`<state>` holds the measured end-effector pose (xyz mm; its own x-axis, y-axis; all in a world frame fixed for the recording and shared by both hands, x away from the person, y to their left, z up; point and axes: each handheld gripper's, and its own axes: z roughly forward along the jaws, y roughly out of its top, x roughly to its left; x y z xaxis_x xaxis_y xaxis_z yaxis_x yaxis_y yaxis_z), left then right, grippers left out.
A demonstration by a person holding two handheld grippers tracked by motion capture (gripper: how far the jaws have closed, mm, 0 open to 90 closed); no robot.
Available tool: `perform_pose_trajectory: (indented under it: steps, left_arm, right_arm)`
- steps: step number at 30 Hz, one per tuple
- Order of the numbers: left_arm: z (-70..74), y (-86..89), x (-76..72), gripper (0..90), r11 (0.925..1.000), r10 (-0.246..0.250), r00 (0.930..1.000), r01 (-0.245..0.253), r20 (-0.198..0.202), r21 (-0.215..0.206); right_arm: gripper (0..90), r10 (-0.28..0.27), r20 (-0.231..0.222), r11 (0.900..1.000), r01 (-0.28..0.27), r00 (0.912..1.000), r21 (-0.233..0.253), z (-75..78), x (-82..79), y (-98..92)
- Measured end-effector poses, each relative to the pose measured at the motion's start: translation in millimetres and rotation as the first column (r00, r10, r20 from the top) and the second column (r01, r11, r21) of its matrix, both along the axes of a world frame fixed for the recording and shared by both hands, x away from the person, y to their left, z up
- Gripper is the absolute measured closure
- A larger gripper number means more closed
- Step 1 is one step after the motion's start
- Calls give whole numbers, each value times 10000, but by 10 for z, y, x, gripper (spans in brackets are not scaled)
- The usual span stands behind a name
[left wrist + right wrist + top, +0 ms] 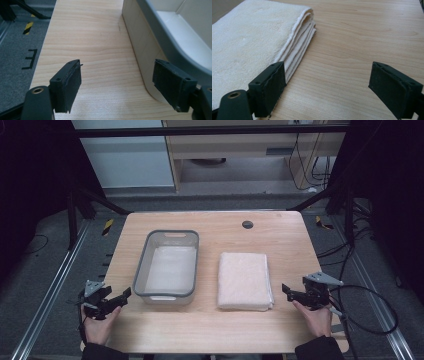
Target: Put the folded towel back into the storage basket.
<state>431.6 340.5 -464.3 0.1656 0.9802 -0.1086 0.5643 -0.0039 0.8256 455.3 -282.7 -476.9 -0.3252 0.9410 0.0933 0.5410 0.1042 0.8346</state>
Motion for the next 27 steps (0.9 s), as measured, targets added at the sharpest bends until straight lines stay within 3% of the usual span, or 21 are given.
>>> perform_pose_trajectory:
  steps: [8, 12, 15, 27]
  left_arm:
    - [77, 28, -46, 253, 9990, 63, 9994, -48, 348, -447]
    - [131, 18, -64, 265, 9995, 16, 9982, 4, 604, -330]
    - [166, 19, -78, 273, 9993, 31, 9971, -4, 759, -362]
    - [309, -29, -125, 292, 9984, -229, 9920, 291, 1241, -491]
  right_arm:
    - [177, 74, 92, 10000, -74, 9999, -58, 25, -12, 14]
    - [186, 77, 182, 10000, -76, 9998, -24, 54, -27, 26]
    - [180, 103, 101, 9988, -108, 9999, 481, 70, -31, 30]
    - [177, 307, 352, 9985, -323, 9989, 435, 153, -38, 73]
